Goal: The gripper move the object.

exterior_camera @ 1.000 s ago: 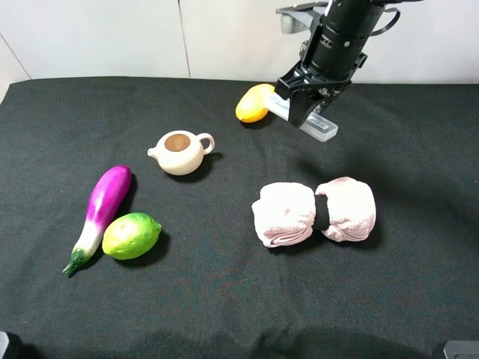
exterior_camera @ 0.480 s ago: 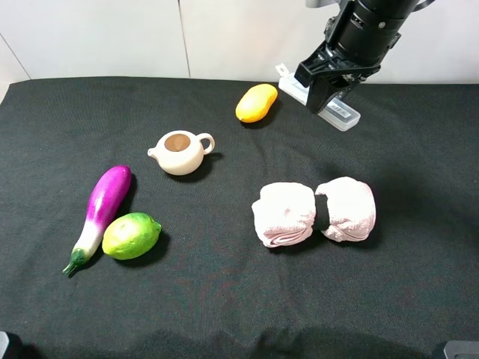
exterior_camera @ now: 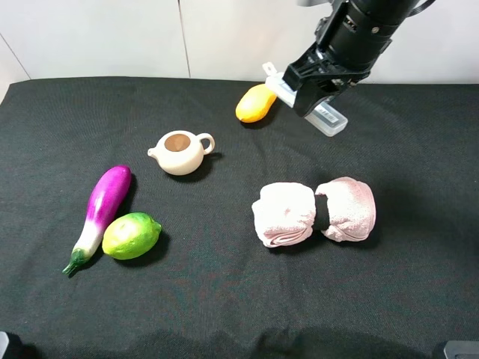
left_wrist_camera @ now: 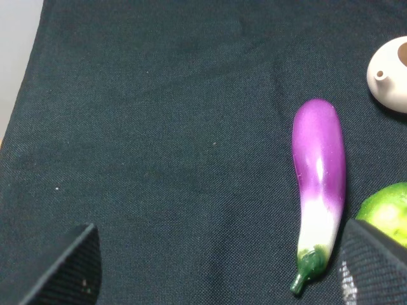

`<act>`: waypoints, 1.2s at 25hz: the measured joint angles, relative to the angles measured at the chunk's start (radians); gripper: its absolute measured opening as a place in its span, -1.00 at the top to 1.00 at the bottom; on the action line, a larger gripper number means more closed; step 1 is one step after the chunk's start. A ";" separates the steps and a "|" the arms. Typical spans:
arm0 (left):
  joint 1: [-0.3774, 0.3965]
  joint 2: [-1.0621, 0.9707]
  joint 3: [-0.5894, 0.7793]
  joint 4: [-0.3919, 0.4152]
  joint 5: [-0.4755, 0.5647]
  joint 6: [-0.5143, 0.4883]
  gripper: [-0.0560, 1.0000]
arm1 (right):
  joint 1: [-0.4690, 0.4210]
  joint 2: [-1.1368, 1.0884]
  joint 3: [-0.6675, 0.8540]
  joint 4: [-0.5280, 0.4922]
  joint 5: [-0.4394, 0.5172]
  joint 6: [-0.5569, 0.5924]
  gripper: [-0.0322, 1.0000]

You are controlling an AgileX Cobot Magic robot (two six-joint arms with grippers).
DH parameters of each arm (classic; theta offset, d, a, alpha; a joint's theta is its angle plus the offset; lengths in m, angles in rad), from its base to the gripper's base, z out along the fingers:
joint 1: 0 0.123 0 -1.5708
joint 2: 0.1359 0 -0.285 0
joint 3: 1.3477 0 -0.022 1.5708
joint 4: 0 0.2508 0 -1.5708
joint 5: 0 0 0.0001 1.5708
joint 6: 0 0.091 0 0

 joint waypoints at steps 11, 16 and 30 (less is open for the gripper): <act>0.000 0.000 0.000 0.000 0.000 0.000 -0.60 | 0.034 -0.105 0.069 -0.046 0.017 0.033 0.37; 0.000 0.000 0.000 0.000 0.000 0.000 -0.60 | 0.009 -0.222 0.177 -0.081 -0.014 0.061 0.37; 0.000 0.000 0.000 0.000 0.000 0.000 -0.60 | -0.308 -0.427 0.429 -0.048 -0.023 -0.031 0.37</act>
